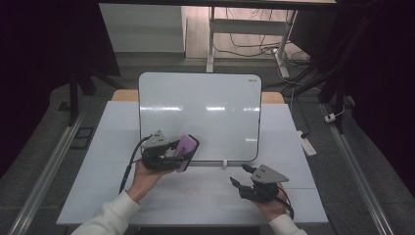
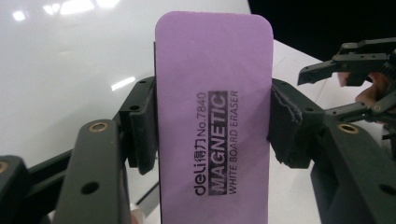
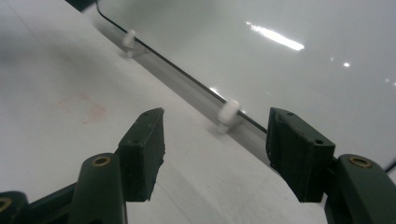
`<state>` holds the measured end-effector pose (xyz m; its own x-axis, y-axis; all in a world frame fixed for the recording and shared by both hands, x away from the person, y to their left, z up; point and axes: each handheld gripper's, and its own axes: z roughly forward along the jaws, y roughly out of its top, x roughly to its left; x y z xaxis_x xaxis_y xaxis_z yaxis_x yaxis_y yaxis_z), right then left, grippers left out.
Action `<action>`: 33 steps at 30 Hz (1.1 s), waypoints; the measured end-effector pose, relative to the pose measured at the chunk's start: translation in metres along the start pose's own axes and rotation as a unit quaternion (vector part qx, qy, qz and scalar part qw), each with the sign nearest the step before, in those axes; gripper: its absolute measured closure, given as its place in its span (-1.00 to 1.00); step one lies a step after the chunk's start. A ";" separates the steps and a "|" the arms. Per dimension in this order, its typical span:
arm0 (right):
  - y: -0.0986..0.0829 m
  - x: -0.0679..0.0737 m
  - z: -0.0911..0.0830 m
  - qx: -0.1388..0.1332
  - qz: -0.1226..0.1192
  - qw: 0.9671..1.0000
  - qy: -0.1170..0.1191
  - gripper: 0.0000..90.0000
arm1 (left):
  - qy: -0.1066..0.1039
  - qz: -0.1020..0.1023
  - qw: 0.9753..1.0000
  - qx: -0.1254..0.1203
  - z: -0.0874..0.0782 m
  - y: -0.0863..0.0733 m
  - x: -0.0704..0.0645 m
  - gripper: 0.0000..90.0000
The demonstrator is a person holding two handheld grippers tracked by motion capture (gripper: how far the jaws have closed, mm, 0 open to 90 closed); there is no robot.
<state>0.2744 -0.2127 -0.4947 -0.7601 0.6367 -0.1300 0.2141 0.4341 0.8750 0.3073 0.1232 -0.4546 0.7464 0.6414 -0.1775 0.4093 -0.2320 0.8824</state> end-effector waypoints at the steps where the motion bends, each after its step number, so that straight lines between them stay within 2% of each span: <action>1: 0.001 0.002 0.001 -0.002 -0.002 1.000 0.002 -0.18 | -0.001 0.001 1.000 0.000 0.002 0.000 -0.002 -0.10; 8: 0.010 0.020 0.008 -0.010 -0.012 1.000 0.025 -0.19 | -0.007 0.011 1.000 -0.002 0.015 0.003 -0.015 -0.10; 14: 0.017 0.034 0.016 -0.016 -0.011 0.999 0.040 -0.19 | -0.010 0.019 1.000 -0.005 0.021 0.004 -0.022 -0.10; 18: 0.021 0.040 0.021 -0.020 -0.002 0.999 0.045 -0.19 | -0.010 0.020 1.000 -0.007 0.023 0.004 -0.023 -0.10; 22: 0.025 0.046 0.026 -0.024 -0.003 0.999 0.039 -0.19 | -0.008 0.020 1.000 -0.007 0.025 0.003 -0.024 -0.10; 28: 0.033 0.052 0.032 -0.037 0.019 0.998 0.038 -0.19 | -0.008 0.023 1.000 -0.009 0.030 0.002 -0.027 -0.10; 33: 0.036 0.054 0.037 -0.043 0.050 0.997 0.041 -0.19 | -0.007 0.025 1.000 -0.009 0.033 0.001 -0.029 -0.10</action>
<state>0.2637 -0.1395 -0.4876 -0.7867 0.6174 -0.0049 0.2400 0.3131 0.9189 0.3035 0.0801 -0.4634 0.7723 0.6198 -0.1392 0.3625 -0.2502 0.8978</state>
